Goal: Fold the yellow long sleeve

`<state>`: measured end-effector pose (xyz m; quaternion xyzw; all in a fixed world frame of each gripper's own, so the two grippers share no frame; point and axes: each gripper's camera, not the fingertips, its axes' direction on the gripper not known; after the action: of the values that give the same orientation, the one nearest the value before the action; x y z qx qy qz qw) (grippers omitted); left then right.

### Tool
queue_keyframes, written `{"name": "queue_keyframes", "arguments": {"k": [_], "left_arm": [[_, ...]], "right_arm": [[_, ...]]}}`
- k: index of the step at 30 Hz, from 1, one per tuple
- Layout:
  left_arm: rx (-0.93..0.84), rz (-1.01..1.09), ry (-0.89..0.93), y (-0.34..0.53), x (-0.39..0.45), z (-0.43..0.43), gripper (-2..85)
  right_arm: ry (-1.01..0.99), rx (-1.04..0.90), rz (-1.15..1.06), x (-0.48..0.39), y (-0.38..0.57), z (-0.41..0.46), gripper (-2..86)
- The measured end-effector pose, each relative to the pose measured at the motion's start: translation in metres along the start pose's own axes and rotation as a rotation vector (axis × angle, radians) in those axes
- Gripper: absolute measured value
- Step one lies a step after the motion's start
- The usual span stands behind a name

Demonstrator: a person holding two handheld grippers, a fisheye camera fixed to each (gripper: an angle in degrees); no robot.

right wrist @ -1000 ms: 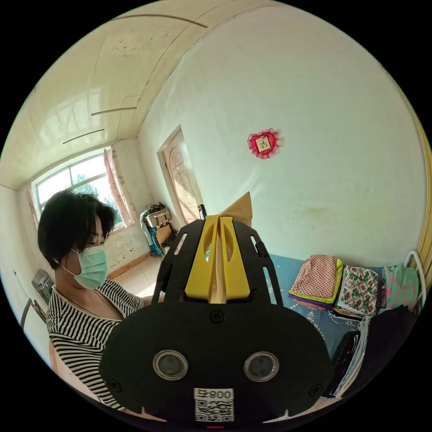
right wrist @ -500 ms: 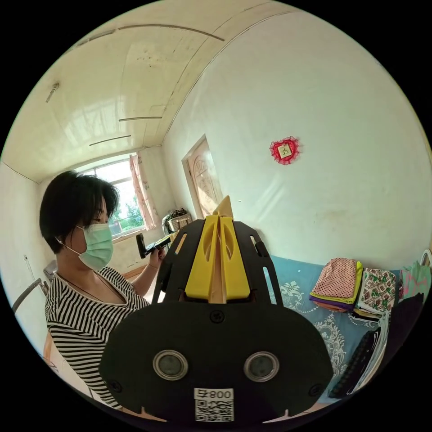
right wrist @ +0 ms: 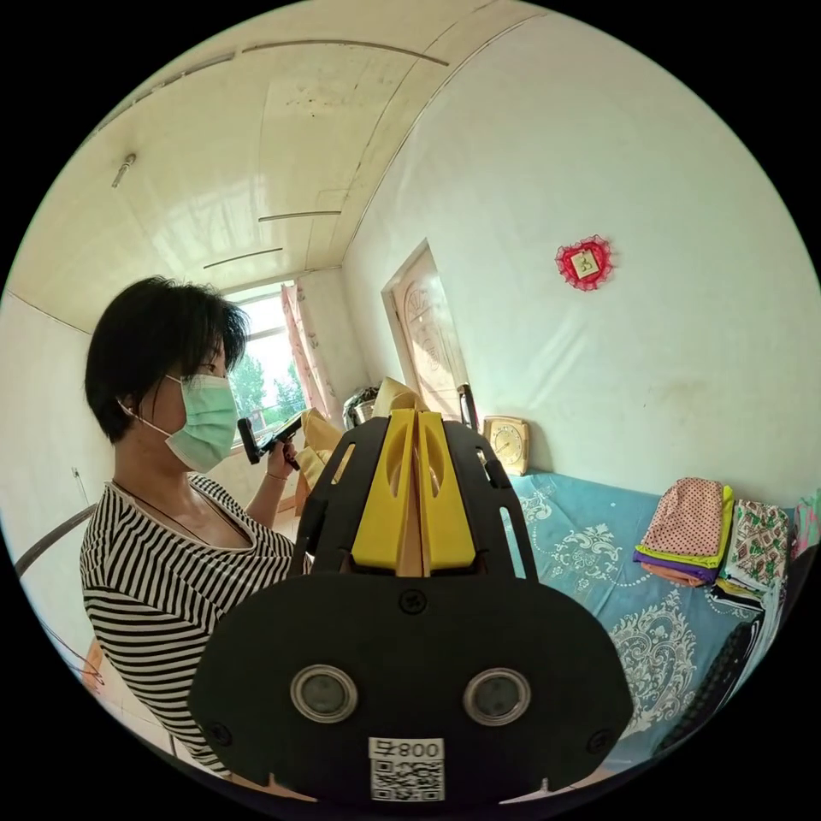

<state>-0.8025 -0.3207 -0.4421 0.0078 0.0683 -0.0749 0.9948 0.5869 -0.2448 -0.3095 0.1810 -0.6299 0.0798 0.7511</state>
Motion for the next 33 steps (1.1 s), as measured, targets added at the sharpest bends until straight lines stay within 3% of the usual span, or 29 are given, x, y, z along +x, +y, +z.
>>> {"name": "queue_keyframes", "arguments": {"k": [7,13,21,27,33], "left_arm": [[-0.116,-0.026,-0.006,-0.021,-0.025,0.060,0.2],[-0.264,-0.057,0.017,-0.037,-0.057,0.174,0.3],[-0.615,-0.141,0.053,-0.027,-0.095,0.430,0.4],[-0.849,-0.318,0.120,0.002,-0.106,0.614,0.9],[-1.049,-0.353,0.106,0.035,-0.104,0.728,2.2]], "right_arm": [[0.003,-0.075,0.067,0.085,-0.013,0.051,0.1],[0.069,-0.204,0.182,0.208,-0.025,0.128,0.1],[0.127,-0.322,0.395,0.432,-0.034,0.261,0.2],[0.300,-0.551,0.527,0.607,-0.019,0.384,0.3],[0.433,-0.672,0.737,0.736,0.035,0.446,0.3]]}}
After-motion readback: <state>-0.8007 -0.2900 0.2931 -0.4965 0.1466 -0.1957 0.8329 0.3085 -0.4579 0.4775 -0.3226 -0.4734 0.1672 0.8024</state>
